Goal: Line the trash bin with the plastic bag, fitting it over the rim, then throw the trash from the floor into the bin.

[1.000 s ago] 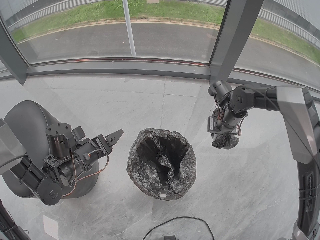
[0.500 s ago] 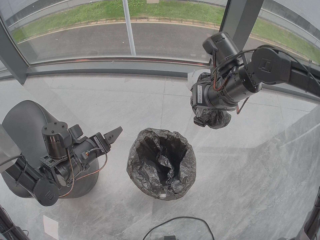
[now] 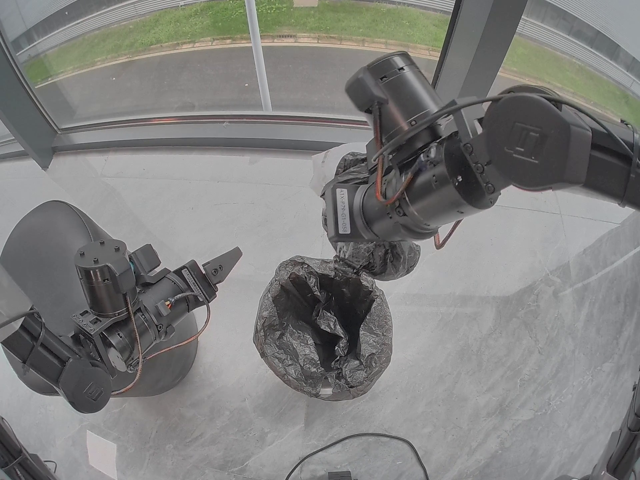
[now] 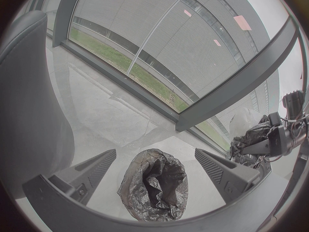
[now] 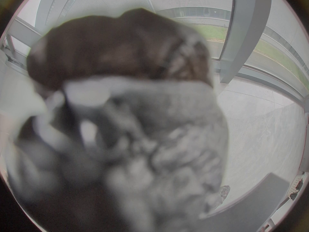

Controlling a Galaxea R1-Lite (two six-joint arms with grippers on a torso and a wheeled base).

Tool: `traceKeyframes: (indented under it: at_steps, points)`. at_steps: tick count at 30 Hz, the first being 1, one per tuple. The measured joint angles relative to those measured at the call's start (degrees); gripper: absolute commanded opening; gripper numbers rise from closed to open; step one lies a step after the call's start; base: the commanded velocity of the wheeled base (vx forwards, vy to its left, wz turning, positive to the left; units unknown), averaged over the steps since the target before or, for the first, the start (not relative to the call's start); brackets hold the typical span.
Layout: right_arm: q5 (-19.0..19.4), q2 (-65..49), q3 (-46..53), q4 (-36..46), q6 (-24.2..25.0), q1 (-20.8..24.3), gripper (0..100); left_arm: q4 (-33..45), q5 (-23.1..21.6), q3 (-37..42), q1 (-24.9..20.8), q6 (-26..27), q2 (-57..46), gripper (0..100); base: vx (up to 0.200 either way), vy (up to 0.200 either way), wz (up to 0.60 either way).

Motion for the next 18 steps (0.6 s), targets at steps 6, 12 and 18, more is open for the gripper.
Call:
traceKeyframes:
  at_steps: [6,12,18]
  points:
    - [0.0,2.07,0.0,-0.2,0.22,1.62,0,0.0,-0.26,0.02,0.0,0.01,-0.28,100,0.0,0.0,0.0]
    - [0.23,5.91,0.0,-3.34,0.35,2.56,0,-0.02,-0.35,0.09,0.0,0.01,-0.39,100,0.0,0.0,0.0]
    - [0.15,10.24,0.0,-5.4,0.38,3.0,0,0.0,-0.39,0.24,0.0,0.01,-0.41,100,0.0,0.0,0.0]
